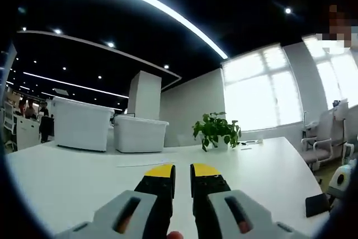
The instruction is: Clamp the fixed fixture on the desktop, loosen the retaining clip, secure it to the edge of the desk, and tighten the retaining clip.
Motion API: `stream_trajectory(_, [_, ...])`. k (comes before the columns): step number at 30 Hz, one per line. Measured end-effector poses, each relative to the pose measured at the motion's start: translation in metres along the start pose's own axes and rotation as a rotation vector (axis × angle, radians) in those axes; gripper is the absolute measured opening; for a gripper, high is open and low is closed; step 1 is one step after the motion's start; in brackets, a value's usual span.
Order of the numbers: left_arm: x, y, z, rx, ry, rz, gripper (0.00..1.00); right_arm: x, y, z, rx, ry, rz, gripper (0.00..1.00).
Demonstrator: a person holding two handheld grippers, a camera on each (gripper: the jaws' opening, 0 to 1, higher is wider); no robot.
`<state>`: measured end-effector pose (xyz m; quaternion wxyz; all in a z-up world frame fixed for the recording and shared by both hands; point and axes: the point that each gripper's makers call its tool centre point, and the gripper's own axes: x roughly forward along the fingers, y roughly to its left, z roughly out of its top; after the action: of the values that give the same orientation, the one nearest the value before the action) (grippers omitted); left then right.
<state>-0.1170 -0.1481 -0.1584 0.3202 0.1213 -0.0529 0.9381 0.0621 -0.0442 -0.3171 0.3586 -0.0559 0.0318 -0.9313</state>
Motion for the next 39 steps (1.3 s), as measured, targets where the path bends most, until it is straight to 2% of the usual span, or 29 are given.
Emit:
stream_trajectory(6, [-0.002, -0.002, 0.004, -0.015, -0.019, -0.004, 0.11, 0.0, 0.0, 0.0, -0.009, -0.001, -0.007, 0.03])
stream_trajectory(13, [-0.003, -0.02, 0.003, 0.008, -0.009, -0.057, 0.11, 0.002, 0.001, -0.002, -0.032, -0.003, -0.007, 0.03])
stream_trajectory(16, [-0.005, -0.03, 0.012, -0.041, -0.053, -0.103, 0.11, 0.002, 0.001, -0.002, -0.047, -0.01, -0.007, 0.04])
stream_trajectory(17, [-0.007, -0.034, 0.014, -0.052, -0.051, -0.119, 0.12, 0.002, 0.001, -0.001, -0.051, -0.011, -0.007, 0.04])
stream_trajectory(18, [-0.008, -0.039, 0.015, -0.108, -0.05, -0.125, 0.12, 0.003, 0.0, -0.001, -0.054, -0.011, -0.008, 0.04])
stream_trajectory(19, [-0.013, -0.051, 0.015, -0.144, -0.039, -0.172, 0.12, 0.003, 0.0, -0.001, -0.059, -0.011, -0.008, 0.04])
stream_trajectory(21, [-0.025, -0.074, 0.016, -0.117, -0.022, -0.233, 0.11, 0.003, 0.0, -0.001, -0.06, -0.01, -0.008, 0.04])
stream_trajectory(22, [-0.037, -0.099, 0.014, -0.104, 0.003, -0.3, 0.11, 0.003, 0.0, -0.001, -0.06, -0.011, -0.006, 0.04])
stream_trajectory(23, [-0.05, -0.128, 0.014, -0.126, 0.03, -0.383, 0.11, 0.003, 0.0, -0.001, -0.062, -0.013, -0.005, 0.04])
stream_trajectory(24, [-0.059, -0.147, 0.013, -0.123, 0.05, -0.433, 0.11, 0.003, 0.0, -0.001, -0.064, -0.014, -0.004, 0.04])
stream_trajectory(27, [-0.083, -0.196, 0.003, -0.103, 0.119, -0.522, 0.11, 0.003, 0.001, -0.001, -0.079, -0.019, -0.004, 0.04])
stream_trajectory(28, [-0.087, -0.204, -0.003, -0.097, 0.157, -0.503, 0.11, 0.003, 0.001, -0.001, -0.088, -0.02, -0.006, 0.05])
stream_trajectory(29, [-0.09, -0.209, -0.007, -0.091, 0.175, -0.496, 0.11, 0.004, 0.001, -0.002, -0.095, -0.017, -0.007, 0.05])
stream_trajectory(30, [-0.097, -0.222, -0.011, -0.084, 0.185, -0.515, 0.11, 0.004, 0.001, -0.003, -0.096, -0.01, -0.009, 0.05])
stream_trajectory(32, [-0.116, -0.25, -0.023, -0.106, 0.199, -0.589, 0.11, 0.004, 0.001, -0.006, -0.095, 0.001, -0.01, 0.05])
stream_trajectory(34, [-0.125, -0.261, -0.037, -0.102, 0.224, -0.601, 0.11, 0.004, 0.001, -0.007, -0.085, 0.004, -0.012, 0.05])
stream_trajectory(36, [-0.128, -0.262, -0.052, -0.1, 0.254, -0.598, 0.11, 0.003, 0.0, -0.006, -0.071, 0.003, -0.015, 0.05])
stream_trajectory(37, [-0.129, -0.259, -0.056, -0.107, 0.254, -0.587, 0.11, 0.003, 0.0, -0.005, -0.067, 0.0, -0.015, 0.05])
stream_trajectory(39, [-0.129, -0.255, -0.053, -0.182, 0.227, -0.57, 0.11, 0.002, 0.0, -0.004, -0.074, 0.0, -0.018, 0.05])
